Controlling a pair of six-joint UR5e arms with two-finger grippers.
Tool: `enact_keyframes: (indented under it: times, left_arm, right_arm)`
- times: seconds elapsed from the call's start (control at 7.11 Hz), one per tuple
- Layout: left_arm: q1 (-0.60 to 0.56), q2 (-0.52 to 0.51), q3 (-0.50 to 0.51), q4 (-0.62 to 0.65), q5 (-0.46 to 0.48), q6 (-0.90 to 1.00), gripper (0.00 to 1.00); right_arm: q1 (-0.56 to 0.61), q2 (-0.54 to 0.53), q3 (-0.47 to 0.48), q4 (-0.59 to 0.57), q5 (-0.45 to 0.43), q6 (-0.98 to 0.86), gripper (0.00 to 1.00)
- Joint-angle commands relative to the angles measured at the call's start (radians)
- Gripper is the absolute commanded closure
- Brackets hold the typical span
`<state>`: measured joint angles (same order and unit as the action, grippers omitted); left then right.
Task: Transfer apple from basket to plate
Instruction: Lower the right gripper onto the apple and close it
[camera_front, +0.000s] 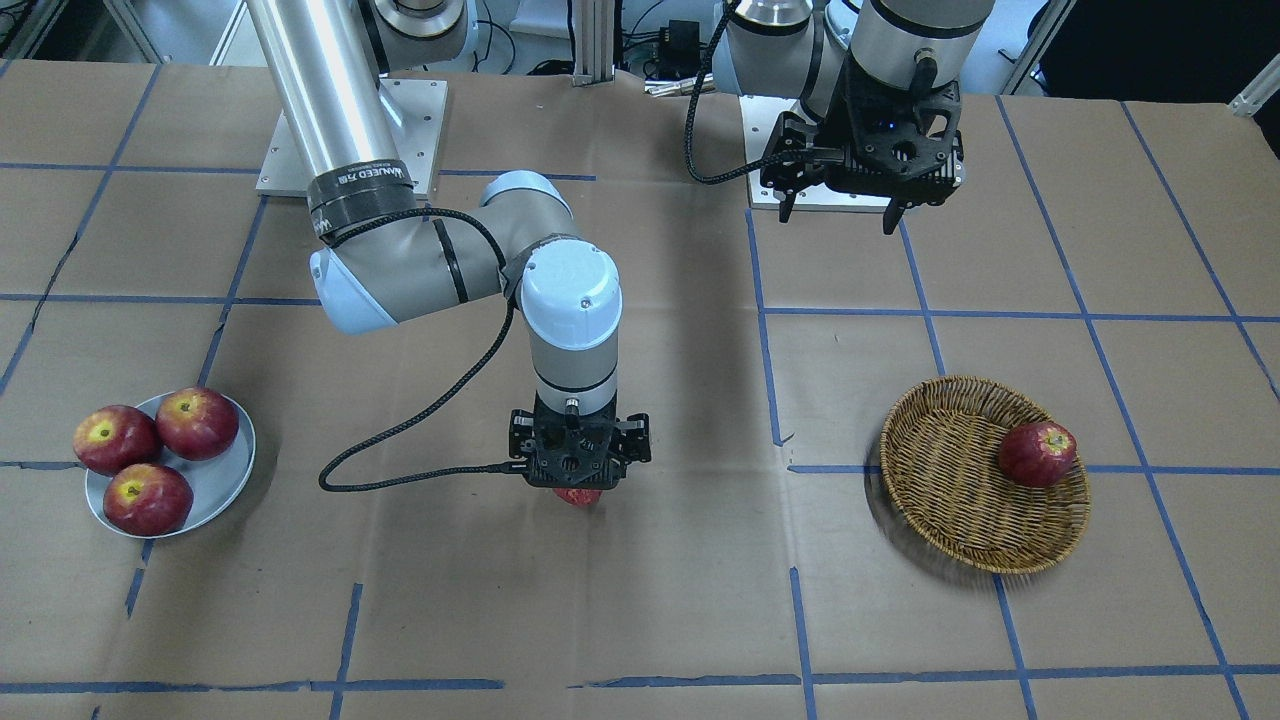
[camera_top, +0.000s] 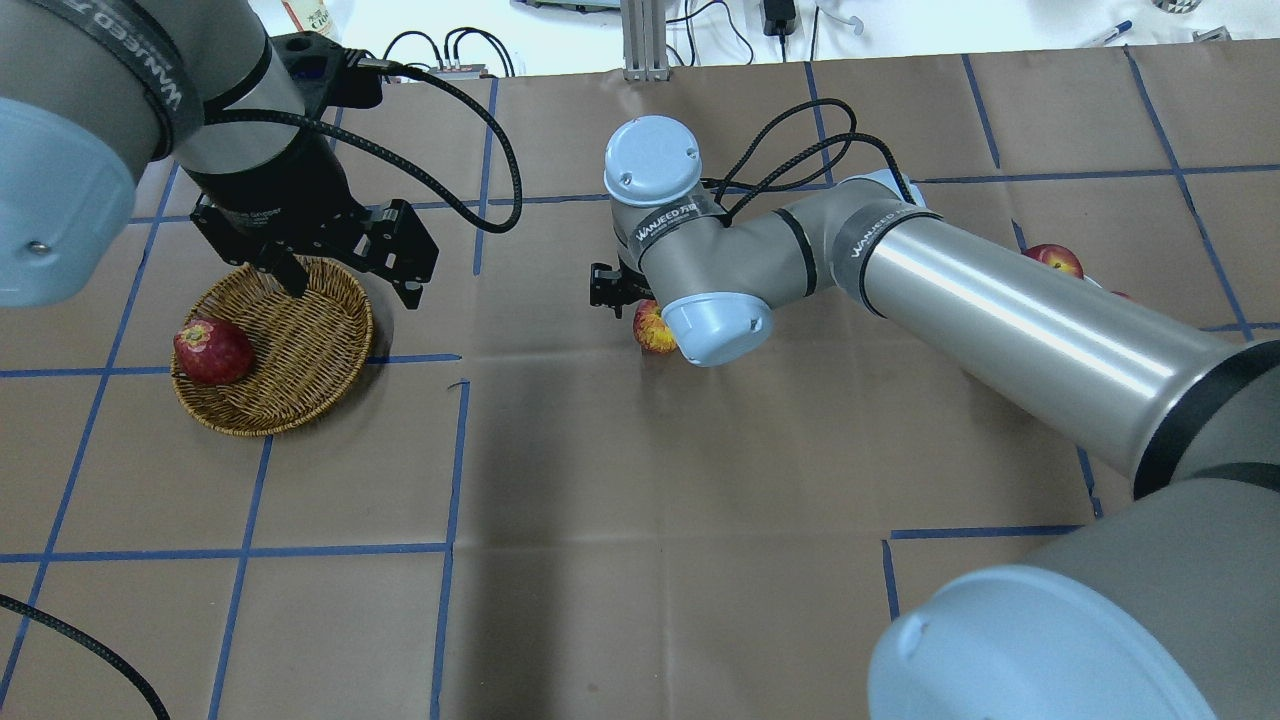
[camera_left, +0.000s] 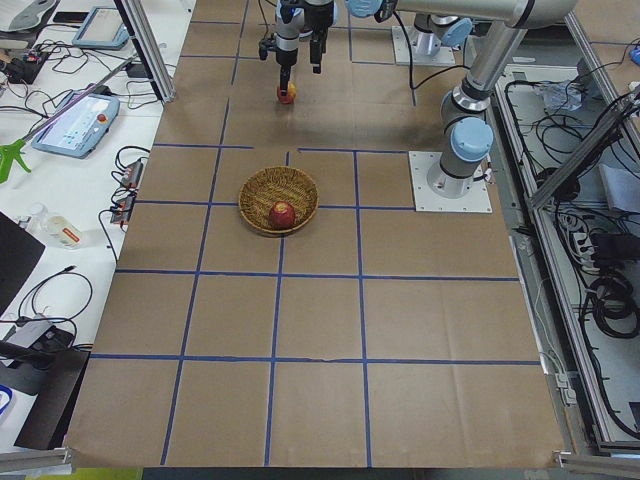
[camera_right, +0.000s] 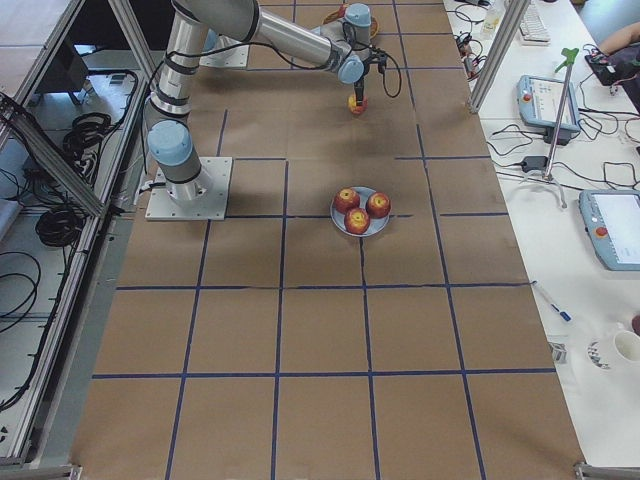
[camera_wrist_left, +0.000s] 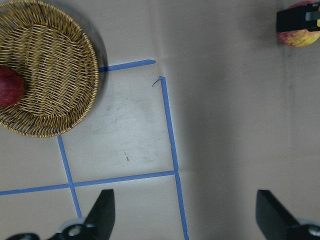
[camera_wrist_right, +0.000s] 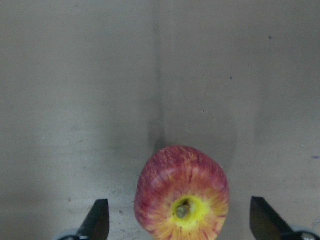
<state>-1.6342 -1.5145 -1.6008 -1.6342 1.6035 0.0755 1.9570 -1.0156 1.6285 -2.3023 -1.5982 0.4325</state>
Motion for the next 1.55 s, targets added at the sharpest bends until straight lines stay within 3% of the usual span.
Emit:
enact_keyframes:
  times: [0.0, 0.14, 0.42, 0.84, 1.13, 1.41]
  left_arm:
    - [0.002, 0.002, -0.001, 0.001, 0.000, 0.001, 0.01]
    - [0.002, 0.003, -0.002, 0.001, 0.000, 0.001, 0.01]
    - [0.002, 0.005, -0.010, 0.001, 0.000, 0.006, 0.01]
    - [0.004, 0.008, 0.008, 0.001, 0.000, 0.003, 0.01]
    - [0.004, 0.013, 0.001, 0.001, 0.000, 0.000, 0.01]
    - [0.004, 0.011, -0.001, 0.001, 0.000, 0.000, 0.01]
  right_arm:
    - [0.003, 0.026, 0.010, -0.022, -0.012, 0.002, 0.00]
    - [0.002, 0.028, 0.014, -0.023, -0.026, -0.001, 0.06]
    - [0.002, 0.028, 0.013, -0.026, -0.026, -0.002, 0.44]
    - [-0.006, -0.015, -0.008, -0.014, -0.043, 0.002, 0.51]
    - [-0.039, -0.171, -0.079, 0.253, -0.043, -0.012, 0.51]
    - [-0.149, -0.266, -0.073, 0.369, -0.042, -0.143, 0.51]
